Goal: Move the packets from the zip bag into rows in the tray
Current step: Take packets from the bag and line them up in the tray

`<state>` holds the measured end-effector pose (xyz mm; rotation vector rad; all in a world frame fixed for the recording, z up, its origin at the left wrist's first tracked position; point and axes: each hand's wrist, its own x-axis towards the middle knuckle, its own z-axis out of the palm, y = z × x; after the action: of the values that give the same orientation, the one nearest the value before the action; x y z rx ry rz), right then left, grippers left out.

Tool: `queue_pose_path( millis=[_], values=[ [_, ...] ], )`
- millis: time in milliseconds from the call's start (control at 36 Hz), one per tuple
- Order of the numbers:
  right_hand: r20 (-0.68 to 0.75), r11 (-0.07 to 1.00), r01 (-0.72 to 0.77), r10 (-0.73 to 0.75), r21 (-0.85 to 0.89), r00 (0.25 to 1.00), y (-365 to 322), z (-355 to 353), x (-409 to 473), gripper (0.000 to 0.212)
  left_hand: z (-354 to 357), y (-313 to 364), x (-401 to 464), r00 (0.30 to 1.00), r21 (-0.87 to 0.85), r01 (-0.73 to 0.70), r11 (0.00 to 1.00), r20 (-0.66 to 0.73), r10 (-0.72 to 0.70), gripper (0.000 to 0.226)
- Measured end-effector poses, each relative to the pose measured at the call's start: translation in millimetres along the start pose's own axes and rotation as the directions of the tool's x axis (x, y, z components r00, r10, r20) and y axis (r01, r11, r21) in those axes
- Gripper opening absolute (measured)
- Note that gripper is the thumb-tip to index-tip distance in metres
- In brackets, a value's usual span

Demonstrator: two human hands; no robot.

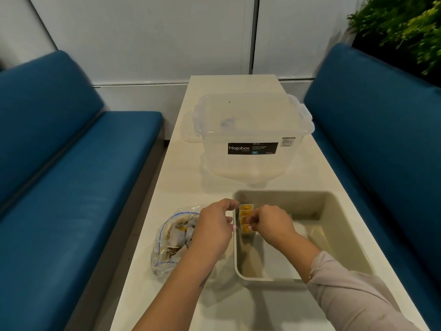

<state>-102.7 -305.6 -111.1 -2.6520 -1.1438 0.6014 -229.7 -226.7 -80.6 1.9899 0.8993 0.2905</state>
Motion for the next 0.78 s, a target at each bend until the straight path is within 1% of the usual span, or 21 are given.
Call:
queue_pose_path(
  millis=[83,167,306,444,583,694,778],
  values=[
    [0.005,1.0,0.002,-0.002,-0.001,1.0,1,0,-1,0.012,-1,1,-1,1.0,0.001,-0.002,1.0,0.005,0.002,0.048],
    [0.005,1.0,-0.002,0.001,0.012,1.0,1,-3,-3,0.015,-2,3,-2,1.0,0.0,-0.007,1.0,0.003,0.007,0.048],
    [0.005,0.998,-0.002,0.002,0.058,1.0,1,-9,-6,0.018,-7,3,-5,0.999,0.006,-0.018,1.0,-0.033,0.018,0.044],
    [-0.038,0.994,0.012,-0.008,0.113,0.999,0,-19,-6,0.022,-25,1,-8,0.99,-0.02,-0.057,0.998,-0.13,0.054,0.037],
    [-0.109,0.969,0.077,-0.053,0.234,0.993,-12,-31,-10,0.014,-59,-5,-13,0.96,-0.021,-0.094,0.995,-0.268,0.084,0.034],
    [-0.15,0.938,0.178,-0.138,0.297,0.979,-34,-35,-13,0.015,-80,-19,-19,0.928,0.016,-0.051,0.999,-0.368,0.053,0.033],
    [-0.152,0.913,0.234,-0.193,0.333,0.969,-53,-32,-14,0.011,-88,-34,-24,0.93,0.12,0.042,0.992,-0.366,0.005,0.031]
  ],
)
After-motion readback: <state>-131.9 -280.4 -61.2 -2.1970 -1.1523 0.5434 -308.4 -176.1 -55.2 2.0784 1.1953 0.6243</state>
